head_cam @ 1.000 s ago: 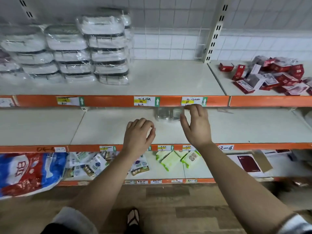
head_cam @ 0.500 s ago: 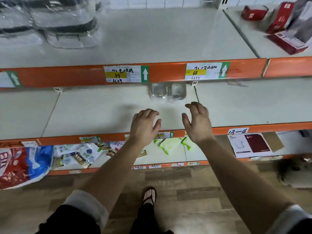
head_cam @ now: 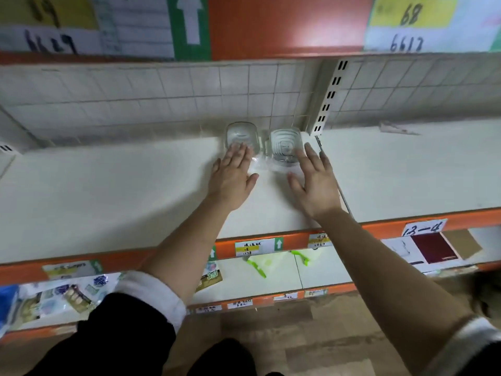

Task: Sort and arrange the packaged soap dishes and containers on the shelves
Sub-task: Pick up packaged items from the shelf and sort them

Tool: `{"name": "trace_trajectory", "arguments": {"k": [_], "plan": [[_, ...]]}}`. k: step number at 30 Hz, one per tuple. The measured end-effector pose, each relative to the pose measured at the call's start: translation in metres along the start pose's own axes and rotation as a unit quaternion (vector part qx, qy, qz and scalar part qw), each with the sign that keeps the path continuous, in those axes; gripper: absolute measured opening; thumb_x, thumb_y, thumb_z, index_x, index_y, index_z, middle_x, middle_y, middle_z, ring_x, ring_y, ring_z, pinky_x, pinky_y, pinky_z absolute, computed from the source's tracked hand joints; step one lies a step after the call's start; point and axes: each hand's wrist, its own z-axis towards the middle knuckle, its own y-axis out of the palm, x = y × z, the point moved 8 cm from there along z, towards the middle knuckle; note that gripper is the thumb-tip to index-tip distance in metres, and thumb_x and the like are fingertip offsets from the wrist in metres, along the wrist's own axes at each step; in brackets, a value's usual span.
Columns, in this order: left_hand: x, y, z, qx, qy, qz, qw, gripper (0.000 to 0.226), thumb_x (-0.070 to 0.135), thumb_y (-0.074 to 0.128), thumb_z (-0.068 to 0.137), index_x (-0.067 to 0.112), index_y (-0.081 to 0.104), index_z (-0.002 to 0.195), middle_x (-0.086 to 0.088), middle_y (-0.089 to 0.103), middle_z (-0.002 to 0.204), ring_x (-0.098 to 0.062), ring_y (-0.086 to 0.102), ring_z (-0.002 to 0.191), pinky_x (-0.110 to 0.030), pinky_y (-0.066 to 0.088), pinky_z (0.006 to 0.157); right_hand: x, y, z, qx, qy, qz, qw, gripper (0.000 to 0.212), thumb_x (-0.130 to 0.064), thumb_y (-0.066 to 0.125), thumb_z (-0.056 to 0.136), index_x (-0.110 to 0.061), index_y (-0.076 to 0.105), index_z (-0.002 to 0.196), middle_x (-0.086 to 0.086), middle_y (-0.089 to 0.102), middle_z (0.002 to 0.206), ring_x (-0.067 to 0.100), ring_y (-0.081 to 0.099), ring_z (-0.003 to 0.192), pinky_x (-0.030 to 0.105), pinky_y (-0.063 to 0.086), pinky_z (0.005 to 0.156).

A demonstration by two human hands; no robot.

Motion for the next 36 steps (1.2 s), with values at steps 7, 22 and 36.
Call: {"name": "trace_trajectory", "arguments": {"k": [7,22,36], "plan": [[-0.025,-0.013,-0.019,0.135,-0.035,-0.010,0.990,0.059,0.057,0.054,0.090,0.016,0.057,0.131,-0.013,0.049,0.128,-0.037,0.041,0.129,-0.044,0.025,0.113,0.001,0.029,0.031,-0.026,0.030,0.026,0.999,0.065,-0.046,0.045,0.098,-0.030,0.018,0.155,-0.002,0.005,0.164,0.038,-0.004,0.148,0.050,0.019,0.117],[-0.025,-0.052,-0.094,0.185,-0.080,-0.130,0.971,0.048,0.035,0.072,0.082,0.006,0.062,0.119,-0.017,0.055,0.121,-0.036,0.052,0.112,-0.040,0.046,0.095,-0.024,0.002,-0.015,0.020,0.072,0.035,0.997,0.047,-0.033,0.063,0.085,-0.009,0.049,0.124,0.011,0.043,0.136,0.041,0.045,0.107,0.048,0.046,0.081],[0.045,-0.220,-0.253,0.190,-0.086,-0.119,0.971,0.074,0.051,0.053,0.089,-0.005,0.047,0.137,-0.023,0.054,0.127,-0.035,0.050,0.119,-0.037,0.041,0.102,-0.124,-0.161,-0.162,0.067,0.000,0.128,0.989,0.046,-0.038,0.060,0.084,-0.004,0.054,0.116,0.017,0.047,0.137,0.040,0.048,0.117,0.042,0.036,0.098]]}}
